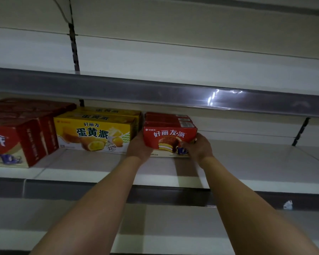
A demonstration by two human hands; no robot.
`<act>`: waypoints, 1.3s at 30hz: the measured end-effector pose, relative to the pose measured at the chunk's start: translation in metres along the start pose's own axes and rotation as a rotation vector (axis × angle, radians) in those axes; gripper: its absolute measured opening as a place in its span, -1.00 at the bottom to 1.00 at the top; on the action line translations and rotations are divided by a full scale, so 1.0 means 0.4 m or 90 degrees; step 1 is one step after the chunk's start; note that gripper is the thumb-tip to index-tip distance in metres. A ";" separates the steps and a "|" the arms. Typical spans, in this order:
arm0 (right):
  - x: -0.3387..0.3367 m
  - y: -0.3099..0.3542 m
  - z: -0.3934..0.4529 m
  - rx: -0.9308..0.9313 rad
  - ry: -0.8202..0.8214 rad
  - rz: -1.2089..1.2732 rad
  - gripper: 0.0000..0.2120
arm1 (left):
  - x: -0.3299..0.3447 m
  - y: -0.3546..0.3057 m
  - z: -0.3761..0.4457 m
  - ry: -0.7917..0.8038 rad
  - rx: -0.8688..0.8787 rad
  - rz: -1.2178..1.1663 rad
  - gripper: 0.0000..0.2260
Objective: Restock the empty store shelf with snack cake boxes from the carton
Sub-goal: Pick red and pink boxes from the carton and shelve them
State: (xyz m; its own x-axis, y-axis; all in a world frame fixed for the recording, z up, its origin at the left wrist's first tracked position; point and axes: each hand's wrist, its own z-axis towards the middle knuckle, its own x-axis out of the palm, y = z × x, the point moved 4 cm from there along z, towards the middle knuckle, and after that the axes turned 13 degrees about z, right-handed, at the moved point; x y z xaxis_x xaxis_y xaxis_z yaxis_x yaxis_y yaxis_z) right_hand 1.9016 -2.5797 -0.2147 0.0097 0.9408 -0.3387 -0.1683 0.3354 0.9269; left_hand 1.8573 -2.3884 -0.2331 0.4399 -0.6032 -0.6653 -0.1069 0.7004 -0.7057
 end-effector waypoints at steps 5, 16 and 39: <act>0.007 -0.008 0.029 -0.006 0.006 0.022 -0.45 | 0.011 0.002 0.029 -0.039 0.023 0.046 -0.55; 0.013 -0.019 0.017 0.098 -0.022 0.075 -0.49 | 0.008 -0.038 -0.004 -0.035 -0.141 0.157 -0.52; -0.039 0.047 -0.218 0.018 0.220 -0.226 -0.68 | -0.146 -0.009 -0.269 -0.070 -0.255 0.191 -0.74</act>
State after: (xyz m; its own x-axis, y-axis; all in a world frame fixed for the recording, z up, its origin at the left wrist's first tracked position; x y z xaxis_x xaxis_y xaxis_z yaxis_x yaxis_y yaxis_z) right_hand 1.8121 -2.5923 -0.2060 -0.2662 0.6989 -0.6639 -0.1870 0.6382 0.7468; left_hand 1.7361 -2.3967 -0.2176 0.4263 -0.3392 -0.8386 -0.5669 0.6222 -0.5399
